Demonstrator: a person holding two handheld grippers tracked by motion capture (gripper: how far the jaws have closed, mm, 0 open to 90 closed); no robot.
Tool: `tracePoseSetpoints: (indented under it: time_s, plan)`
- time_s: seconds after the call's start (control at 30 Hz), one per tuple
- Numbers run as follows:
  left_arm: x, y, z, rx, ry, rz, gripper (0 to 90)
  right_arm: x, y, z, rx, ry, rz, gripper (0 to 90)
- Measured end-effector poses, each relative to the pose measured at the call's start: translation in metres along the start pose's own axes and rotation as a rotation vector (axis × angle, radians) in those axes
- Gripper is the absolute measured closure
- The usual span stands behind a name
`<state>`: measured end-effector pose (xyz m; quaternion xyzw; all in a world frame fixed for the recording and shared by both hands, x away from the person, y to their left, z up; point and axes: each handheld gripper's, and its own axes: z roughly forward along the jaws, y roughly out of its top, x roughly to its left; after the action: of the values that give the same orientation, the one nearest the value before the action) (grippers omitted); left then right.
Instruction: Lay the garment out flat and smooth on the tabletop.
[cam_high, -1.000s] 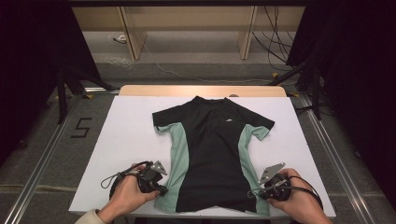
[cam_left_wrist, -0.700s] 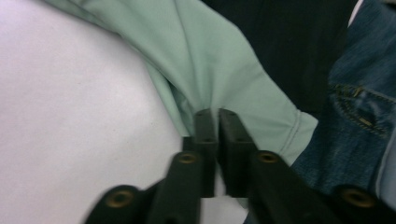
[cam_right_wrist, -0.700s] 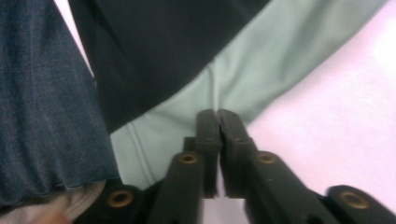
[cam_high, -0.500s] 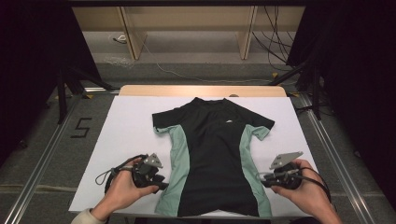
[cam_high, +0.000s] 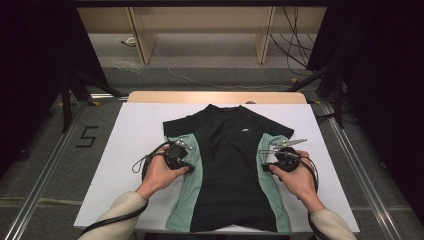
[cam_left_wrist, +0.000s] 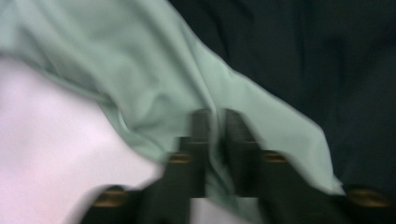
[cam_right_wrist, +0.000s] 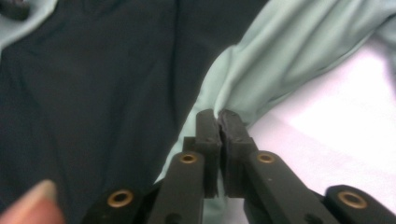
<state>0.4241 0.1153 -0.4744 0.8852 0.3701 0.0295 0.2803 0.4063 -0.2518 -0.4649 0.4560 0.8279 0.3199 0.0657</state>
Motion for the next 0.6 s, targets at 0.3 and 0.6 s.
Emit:
tracePoseSetpoints:
  time_s: [0.3, 0.6]
  plan:
    - [-0.001, -0.007, -0.011, 0.034, 0.048, 0.025, 89.4, 0.001, -0.004, -0.004, 0.102, -0.055, -0.038, 88.5]
    - [-0.004, -0.008, -0.03, -0.072, 0.017, 0.028, 63.8, -0.007, -0.003, -0.012, 0.069, -0.028, -0.019, 70.7]
